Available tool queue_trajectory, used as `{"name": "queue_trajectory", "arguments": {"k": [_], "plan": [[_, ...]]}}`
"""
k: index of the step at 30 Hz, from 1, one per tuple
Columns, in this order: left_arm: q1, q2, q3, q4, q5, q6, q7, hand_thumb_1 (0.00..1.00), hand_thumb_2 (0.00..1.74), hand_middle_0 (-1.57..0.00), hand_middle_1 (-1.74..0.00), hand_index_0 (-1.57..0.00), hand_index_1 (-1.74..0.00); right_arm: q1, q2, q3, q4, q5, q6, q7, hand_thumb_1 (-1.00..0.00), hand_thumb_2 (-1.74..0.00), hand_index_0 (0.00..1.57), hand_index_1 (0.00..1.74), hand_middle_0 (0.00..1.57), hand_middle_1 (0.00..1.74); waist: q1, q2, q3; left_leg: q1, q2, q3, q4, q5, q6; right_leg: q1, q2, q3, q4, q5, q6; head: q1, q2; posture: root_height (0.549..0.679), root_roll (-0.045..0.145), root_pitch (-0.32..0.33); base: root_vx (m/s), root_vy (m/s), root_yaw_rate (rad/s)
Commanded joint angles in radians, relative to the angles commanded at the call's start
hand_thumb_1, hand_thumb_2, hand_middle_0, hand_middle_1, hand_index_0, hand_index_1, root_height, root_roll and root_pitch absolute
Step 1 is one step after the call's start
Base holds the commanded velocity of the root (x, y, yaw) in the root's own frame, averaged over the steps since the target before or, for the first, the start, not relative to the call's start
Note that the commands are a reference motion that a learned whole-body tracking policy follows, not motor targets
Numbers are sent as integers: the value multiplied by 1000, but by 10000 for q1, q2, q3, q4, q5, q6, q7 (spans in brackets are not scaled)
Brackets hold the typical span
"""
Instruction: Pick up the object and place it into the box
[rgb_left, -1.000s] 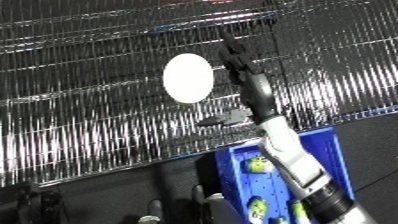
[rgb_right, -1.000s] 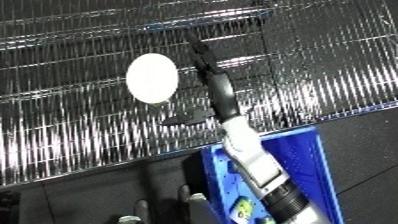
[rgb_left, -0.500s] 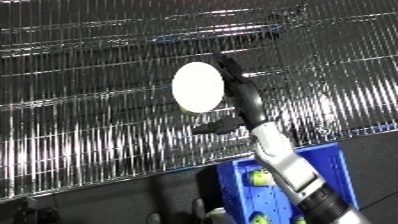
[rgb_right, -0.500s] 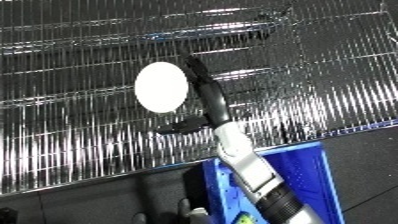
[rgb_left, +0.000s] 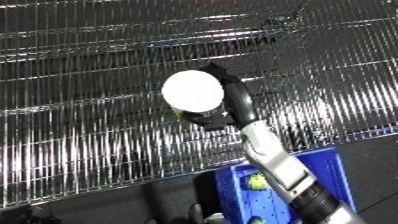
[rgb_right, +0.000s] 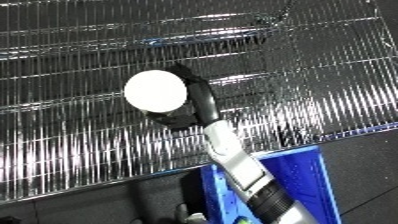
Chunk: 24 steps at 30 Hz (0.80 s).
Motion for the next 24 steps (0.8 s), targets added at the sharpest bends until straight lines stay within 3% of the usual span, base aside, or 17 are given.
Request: {"name": "queue_trajectory", "arguments": {"k": [4, 11, 19, 24], "plan": [[-2, 18, 29, 34, 7, -28, 2, 1000, 1740, -1570, -1740, -1570, -1740, 123, -47, -106, -169, 232, -203, -111, -950, -1653, 1492, 1653, 1492, 1653, -65, -26, 0, 102, 16, 20, -121, 23, -4, 79, 26, 30, -91, 29, 13, -5, 27, 589, 55, 83, -10, -19, -56], [150, 104, 251, 21, 27, -163, 22, 1000, 1740, -1570, -1740, -1570, -1740, 1030, -49, -690, -1553, 370, -845, -402, -950, -1653, 1492, 1653, 1492, 1653, -374, -129, 0, 526, 108, 66, -655, 100, -32, 422, 137, 160, -501, 125, 93, -192, 197, 597, 55, 80, -25, -17, -119], [611, 165, 719, -144, 124, -430, 25, 1000, 1740, -1570, -1740, -1570, -1740, 3376, 163, -1730, -4264, -136, -1505, -853, -950, -1653, 1492, 1653, 1492, 1653, -999, -336, 0, 914, 367, 200, -1186, 196, -75, 754, 338, 405, -1026, 311, 222, -673, 199, 606, 53, 82, -54, -29, -196], [906, 183, 1005, -384, 244, -500, 73, 1000, 1740, -1570, -1740, -1570, -1740, 5041, 177, -2493, -5489, -304, -2283, -1153, -950, -1653, 1492, 1653, 1492, 1653, -1403, -450, 0, 1057, 530, 323, -1415, 238, -105, 939, 467, 533, -1383, 456, 314, -473, -5, 612, 53, 87, -82, -46, -200]]}}
